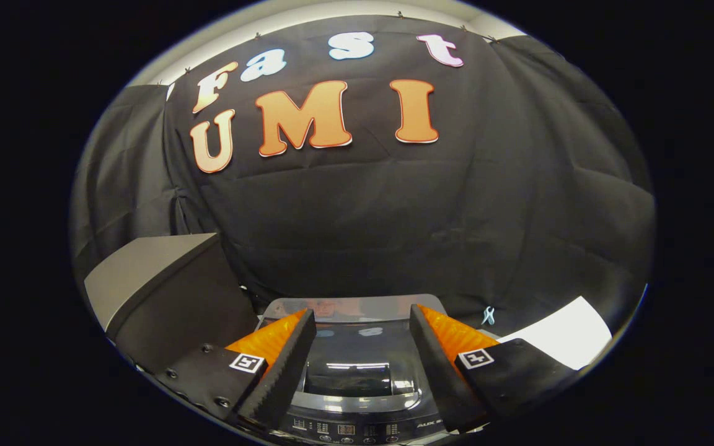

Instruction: Put the clothes into the washing machine and then close the washing machine lid.

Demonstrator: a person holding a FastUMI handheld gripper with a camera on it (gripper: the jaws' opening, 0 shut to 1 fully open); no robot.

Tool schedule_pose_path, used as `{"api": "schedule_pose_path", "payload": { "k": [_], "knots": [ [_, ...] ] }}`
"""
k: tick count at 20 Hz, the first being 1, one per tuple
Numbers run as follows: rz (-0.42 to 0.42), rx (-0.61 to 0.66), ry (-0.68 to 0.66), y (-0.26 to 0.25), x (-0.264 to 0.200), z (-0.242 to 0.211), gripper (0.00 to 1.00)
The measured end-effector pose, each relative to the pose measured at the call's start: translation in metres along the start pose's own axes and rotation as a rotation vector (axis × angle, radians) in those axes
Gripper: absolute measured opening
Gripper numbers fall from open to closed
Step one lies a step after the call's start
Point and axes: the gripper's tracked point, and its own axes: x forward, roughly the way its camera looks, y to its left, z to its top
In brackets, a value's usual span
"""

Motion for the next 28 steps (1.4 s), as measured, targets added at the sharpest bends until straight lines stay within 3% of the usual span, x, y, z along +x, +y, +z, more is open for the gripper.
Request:
{"api": "schedule_pose_path", "payload": {
  "k": [16, 28],
  "knots": [
    [0.042, 0.03, -0.319, 0.011, -0.117, 0.175, 0.97],
    [0.026, -0.039, -0.408, 0.0, -0.165, 0.221, 0.97]
  ]
}}
